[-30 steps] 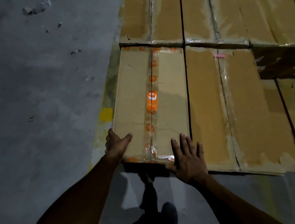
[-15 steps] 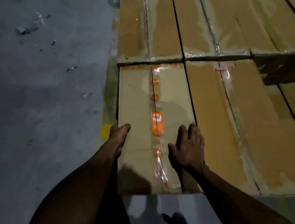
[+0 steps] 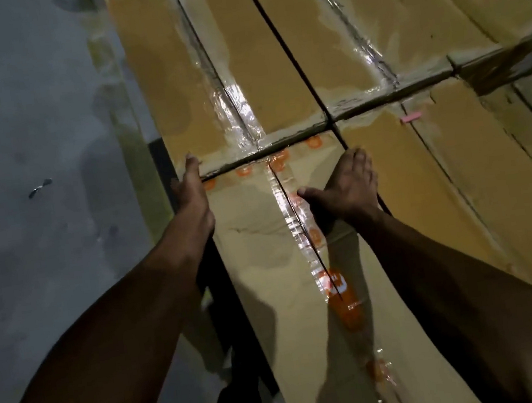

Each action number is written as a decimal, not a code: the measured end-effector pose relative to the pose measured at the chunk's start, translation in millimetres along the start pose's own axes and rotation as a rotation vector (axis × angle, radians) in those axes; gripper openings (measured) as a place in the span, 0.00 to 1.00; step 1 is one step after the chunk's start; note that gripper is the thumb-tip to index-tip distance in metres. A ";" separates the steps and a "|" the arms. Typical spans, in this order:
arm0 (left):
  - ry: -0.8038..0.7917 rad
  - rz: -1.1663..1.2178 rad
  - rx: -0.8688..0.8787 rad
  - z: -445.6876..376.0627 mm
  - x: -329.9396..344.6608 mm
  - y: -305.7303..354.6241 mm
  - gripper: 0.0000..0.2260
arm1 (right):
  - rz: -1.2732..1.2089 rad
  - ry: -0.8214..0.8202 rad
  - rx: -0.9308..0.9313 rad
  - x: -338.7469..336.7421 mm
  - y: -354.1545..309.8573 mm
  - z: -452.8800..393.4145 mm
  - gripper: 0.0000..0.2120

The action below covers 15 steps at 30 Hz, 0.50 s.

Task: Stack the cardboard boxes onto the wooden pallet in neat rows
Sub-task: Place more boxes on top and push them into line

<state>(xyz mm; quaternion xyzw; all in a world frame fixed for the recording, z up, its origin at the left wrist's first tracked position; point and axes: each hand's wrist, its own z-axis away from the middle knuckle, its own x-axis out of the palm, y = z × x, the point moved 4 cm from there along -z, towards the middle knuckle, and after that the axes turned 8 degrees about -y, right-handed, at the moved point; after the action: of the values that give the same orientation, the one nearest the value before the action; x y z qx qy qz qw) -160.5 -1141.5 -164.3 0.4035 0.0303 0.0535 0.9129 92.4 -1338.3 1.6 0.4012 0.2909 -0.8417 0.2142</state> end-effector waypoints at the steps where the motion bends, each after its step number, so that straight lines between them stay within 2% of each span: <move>1: 0.016 0.009 0.009 7.2 -0.3 6.0 0.57 | 0.002 -0.008 0.005 -2.7 -4.3 -5.4 0.63; 7: -0.028 -0.081 0.069 83.5 12.4 43.4 0.54 | 0.019 -0.033 0.009 -7.5 -7.7 -16.7 0.64; 10: -0.021 -0.100 0.088 96.1 15.2 48.2 0.53 | 0.021 -0.026 0.002 -7.9 -5.4 -18.8 0.64; 15: -0.053 -0.188 0.102 96.0 17.3 45.9 0.43 | 0.051 -0.022 0.003 -4.8 -6.0 -19.7 0.65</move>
<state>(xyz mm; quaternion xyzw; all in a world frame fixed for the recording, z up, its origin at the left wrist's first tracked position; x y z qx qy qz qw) -137.2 -1179.1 -66.0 0.4460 0.0465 -0.0447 0.8927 102.5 -1320.2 -2.6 0.3998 0.2768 -0.8407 0.2382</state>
